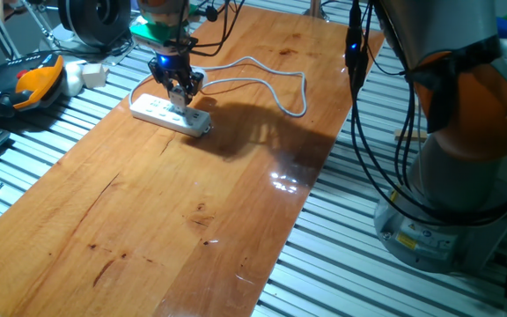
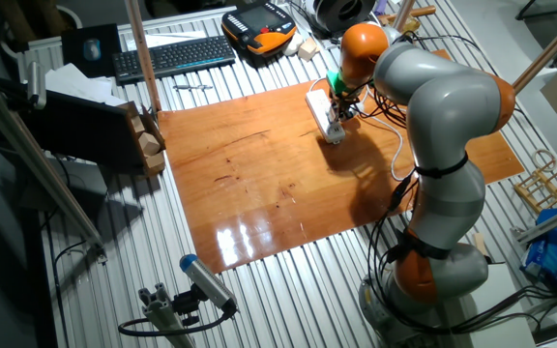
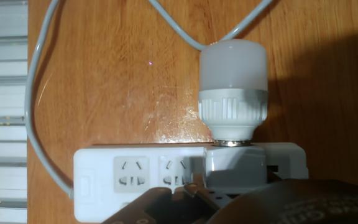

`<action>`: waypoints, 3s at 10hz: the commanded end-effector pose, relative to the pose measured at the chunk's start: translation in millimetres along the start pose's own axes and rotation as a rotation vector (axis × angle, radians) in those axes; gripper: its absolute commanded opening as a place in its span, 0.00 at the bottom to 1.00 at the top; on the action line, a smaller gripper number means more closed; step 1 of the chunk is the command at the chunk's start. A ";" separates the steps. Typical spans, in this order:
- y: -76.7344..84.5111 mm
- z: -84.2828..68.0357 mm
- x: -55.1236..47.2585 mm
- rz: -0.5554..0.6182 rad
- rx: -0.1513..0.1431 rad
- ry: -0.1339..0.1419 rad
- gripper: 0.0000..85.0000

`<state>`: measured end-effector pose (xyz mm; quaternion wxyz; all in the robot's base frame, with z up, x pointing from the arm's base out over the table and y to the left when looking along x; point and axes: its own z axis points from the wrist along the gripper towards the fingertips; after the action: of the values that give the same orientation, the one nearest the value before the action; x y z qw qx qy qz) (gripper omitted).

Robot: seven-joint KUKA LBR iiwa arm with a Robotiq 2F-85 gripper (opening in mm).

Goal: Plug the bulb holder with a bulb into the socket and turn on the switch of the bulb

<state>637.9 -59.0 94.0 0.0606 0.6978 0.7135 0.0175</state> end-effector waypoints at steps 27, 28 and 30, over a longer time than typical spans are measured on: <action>-4.4 16.9 1.8 -0.008 -0.003 0.000 0.00; -4.3 17.4 1.8 -0.008 -0.003 0.000 0.00; -4.2 17.1 1.5 -0.012 -0.008 0.016 0.00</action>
<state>635.4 -58.7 76.5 0.0580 0.6933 0.7179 0.0253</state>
